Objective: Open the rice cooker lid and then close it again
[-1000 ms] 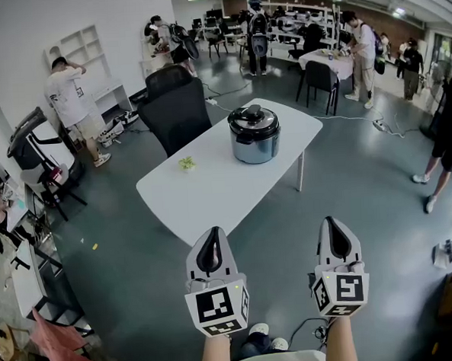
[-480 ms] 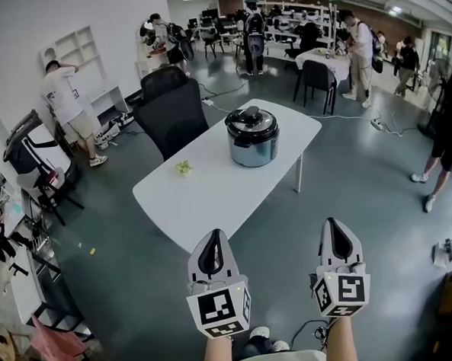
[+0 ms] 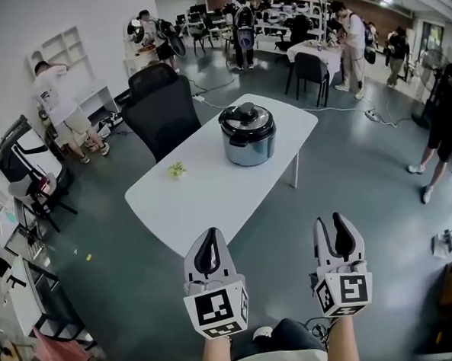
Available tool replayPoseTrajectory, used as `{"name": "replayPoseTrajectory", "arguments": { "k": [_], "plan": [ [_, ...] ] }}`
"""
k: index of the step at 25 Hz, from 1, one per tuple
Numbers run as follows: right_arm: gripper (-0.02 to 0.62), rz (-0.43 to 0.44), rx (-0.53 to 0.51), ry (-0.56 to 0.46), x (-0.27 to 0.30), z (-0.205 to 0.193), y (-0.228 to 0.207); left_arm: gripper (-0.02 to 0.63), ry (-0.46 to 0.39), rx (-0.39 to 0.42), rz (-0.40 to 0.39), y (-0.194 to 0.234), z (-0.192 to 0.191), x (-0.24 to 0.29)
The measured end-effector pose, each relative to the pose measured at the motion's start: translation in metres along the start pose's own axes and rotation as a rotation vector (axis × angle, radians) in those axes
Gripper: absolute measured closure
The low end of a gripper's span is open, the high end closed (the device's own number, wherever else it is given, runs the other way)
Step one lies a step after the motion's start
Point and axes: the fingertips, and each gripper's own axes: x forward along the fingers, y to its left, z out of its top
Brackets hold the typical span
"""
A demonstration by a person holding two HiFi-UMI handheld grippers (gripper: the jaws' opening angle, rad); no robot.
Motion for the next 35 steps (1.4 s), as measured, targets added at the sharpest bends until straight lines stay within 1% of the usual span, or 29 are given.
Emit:
{"name": "replayPoseTrajectory", "arguments": {
  "k": [6, 10, 14, 19, 22, 29, 35],
  "plan": [
    [0.382, 0.030, 0.007, 0.020, 0.030, -0.012, 0.005, 0.592, 0.021, -0.004, -0.003, 0.008, -0.009, 0.029],
    [0.379, 0.043, 0.004, 0.029, 0.060, -0.019, 0.001, 0.592, 0.032, -0.004, 0.003, 0.012, -0.013, 0.057],
    [0.379, 0.073, -0.006, 0.018, 0.105, -0.026, -0.010, 0.592, 0.033, -0.002, 0.024, 0.015, -0.016, 0.097],
    [0.379, 0.114, 0.016, 0.003, 0.171, -0.027, -0.039, 0.592, 0.027, -0.007, 0.061, 0.008, -0.011, 0.160],
    [0.379, 0.136, 0.021, -0.007, 0.220, -0.023, -0.061, 0.592, 0.020, -0.007, 0.094, 0.004, -0.004, 0.206],
    [0.379, 0.218, 0.013, -0.010, 0.333, -0.018, -0.110, 0.592, 0.012, -0.017, 0.171, -0.005, 0.010, 0.313],
    [0.379, 0.270, 0.006, -0.010, 0.404, -0.027, -0.153, 0.592, 0.010, -0.019, 0.222, -0.022, 0.011, 0.384]
  ]
}}
